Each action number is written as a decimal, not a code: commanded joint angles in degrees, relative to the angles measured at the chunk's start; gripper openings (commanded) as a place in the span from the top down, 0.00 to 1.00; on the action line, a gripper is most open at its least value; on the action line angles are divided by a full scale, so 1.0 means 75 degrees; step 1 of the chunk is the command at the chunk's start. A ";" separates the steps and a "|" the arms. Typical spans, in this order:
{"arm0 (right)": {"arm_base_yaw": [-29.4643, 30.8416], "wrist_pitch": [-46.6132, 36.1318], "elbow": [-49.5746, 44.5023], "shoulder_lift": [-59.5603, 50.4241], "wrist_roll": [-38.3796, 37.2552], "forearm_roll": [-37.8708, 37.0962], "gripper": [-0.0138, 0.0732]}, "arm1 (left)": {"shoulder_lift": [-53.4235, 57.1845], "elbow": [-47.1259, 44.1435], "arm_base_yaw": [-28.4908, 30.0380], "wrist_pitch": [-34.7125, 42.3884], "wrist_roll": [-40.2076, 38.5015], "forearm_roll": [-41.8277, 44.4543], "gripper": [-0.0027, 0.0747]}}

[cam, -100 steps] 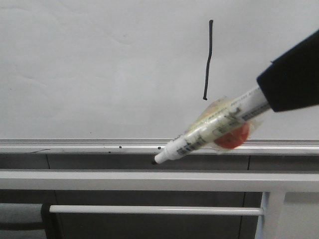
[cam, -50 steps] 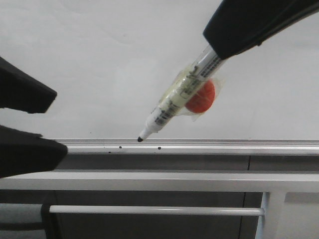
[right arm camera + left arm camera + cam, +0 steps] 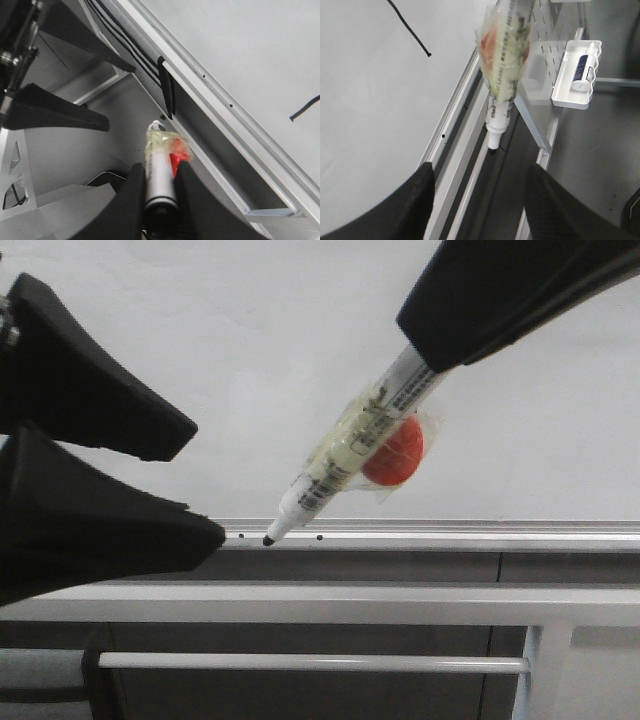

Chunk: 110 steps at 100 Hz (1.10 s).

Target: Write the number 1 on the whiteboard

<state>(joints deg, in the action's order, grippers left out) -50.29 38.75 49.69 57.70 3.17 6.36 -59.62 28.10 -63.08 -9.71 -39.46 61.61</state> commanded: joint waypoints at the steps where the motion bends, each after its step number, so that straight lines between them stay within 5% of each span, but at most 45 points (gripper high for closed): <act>1: 0.0035 -0.0555 0.0341 -0.0062 0.0003 0.0073 0.89 | -0.0117 0.0382 -0.0060 0.0270 -0.0057 0.0080 0.48; 110: -0.0304 -0.0874 0.0625 0.0262 0.0098 0.0347 0.89 | -0.0409 0.0687 -0.0046 0.0227 -0.0075 0.0054 0.50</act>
<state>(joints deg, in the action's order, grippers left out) -52.53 35.87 52.27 60.36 3.25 9.98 -63.46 31.36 -63.08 -9.71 -39.46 61.80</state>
